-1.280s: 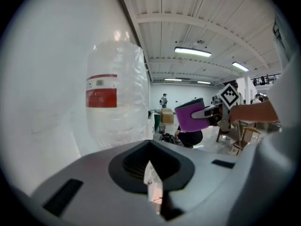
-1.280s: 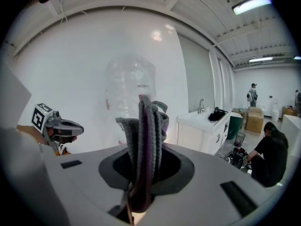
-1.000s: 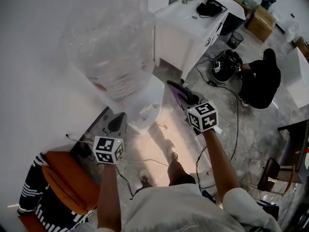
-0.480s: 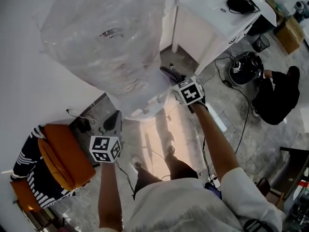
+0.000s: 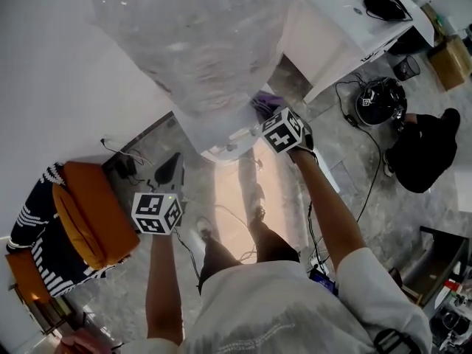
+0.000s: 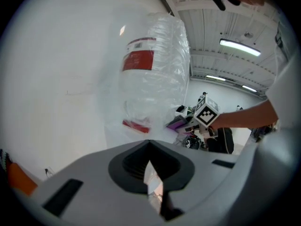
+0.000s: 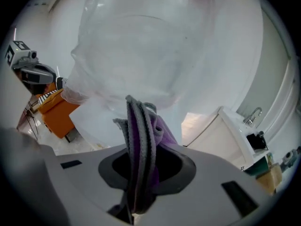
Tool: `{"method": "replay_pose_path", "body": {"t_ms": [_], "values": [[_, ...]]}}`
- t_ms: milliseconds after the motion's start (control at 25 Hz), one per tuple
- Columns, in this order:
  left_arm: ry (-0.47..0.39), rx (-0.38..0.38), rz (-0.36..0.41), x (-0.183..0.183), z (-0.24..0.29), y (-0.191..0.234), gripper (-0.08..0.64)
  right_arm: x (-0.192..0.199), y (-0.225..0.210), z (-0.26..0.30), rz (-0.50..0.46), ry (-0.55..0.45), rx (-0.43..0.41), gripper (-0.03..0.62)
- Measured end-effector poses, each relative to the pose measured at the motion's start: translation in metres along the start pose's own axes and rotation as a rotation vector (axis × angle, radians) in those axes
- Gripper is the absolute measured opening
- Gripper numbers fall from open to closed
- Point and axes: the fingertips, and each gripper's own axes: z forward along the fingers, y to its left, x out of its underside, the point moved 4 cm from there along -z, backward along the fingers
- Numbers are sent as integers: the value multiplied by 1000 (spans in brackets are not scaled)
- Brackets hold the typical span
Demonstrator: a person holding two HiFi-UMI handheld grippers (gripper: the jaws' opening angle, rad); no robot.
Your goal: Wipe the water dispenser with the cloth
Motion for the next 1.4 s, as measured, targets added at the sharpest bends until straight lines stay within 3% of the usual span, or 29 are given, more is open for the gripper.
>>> {"method": "replay_pose_path", "body": {"t_ms": [200, 760, 1120, 1400], "values": [[-8, 12, -14, 10, -23, 16, 8, -14, 41, 1, -67, 40, 1, 80], [-29, 37, -42, 44, -93, 83, 8, -55, 161, 7, -131, 95, 12, 80], [-32, 67, -27, 54, -119, 128, 8, -76, 218, 22, -172, 153, 24, 83], [-31, 90, -36, 66, -129, 146, 8, -75, 230, 26, -221, 176, 112, 83]]}}
